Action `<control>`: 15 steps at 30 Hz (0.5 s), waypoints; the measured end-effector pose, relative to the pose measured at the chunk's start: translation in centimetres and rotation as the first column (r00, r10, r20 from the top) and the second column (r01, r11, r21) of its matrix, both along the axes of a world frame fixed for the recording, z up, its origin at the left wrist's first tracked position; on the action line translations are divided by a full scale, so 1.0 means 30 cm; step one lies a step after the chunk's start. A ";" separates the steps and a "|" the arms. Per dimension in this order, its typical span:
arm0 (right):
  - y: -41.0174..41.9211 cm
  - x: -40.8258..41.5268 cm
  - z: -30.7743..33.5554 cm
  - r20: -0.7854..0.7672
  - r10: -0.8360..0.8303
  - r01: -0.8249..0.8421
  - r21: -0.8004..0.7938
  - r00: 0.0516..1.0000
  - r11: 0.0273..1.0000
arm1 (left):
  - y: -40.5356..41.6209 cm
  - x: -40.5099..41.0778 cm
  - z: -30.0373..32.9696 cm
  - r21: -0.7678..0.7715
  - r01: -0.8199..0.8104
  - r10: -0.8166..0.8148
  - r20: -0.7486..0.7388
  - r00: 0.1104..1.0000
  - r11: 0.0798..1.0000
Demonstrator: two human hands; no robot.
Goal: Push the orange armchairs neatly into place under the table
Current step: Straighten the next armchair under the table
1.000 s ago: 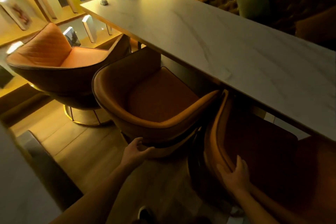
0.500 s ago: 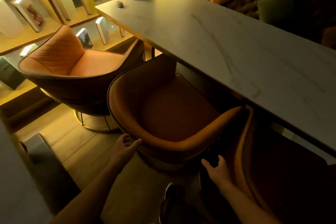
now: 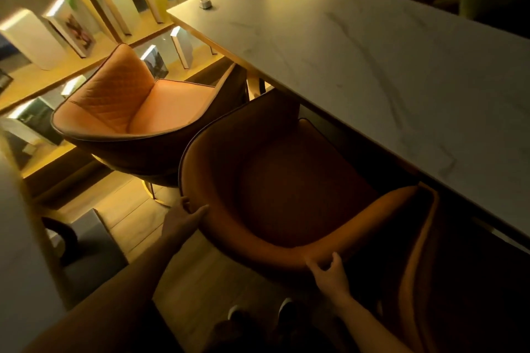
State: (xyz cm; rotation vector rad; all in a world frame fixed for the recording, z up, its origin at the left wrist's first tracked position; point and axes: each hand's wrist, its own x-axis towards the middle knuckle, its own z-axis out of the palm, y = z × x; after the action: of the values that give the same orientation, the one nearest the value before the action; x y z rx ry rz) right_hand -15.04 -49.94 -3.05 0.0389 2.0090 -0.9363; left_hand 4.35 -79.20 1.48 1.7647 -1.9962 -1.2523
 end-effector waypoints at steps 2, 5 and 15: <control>-0.020 0.010 -0.005 0.025 -0.045 0.045 0.003 0.999 0.999 | -0.043 -0.013 -0.002 0.002 0.039 -0.039 0.022 0.999 0.999; -0.053 0.029 -0.011 0.018 -0.146 0.146 0.034 0.989 0.989 | -0.128 -0.033 -0.014 -0.021 0.148 -0.145 0.086 0.986 0.989; -0.223 0.182 -0.045 -0.048 -0.462 0.464 0.143 0.886 0.874 | -0.548 -0.098 -0.128 -0.017 0.679 -0.622 0.383 0.683 0.734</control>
State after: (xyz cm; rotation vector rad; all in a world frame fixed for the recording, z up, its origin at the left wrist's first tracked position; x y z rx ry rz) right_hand -9.58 -56.64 -4.39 0.6272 2.1201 -1.0735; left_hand 1.41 -95.64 -2.37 1.2836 -3.0281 -0.9025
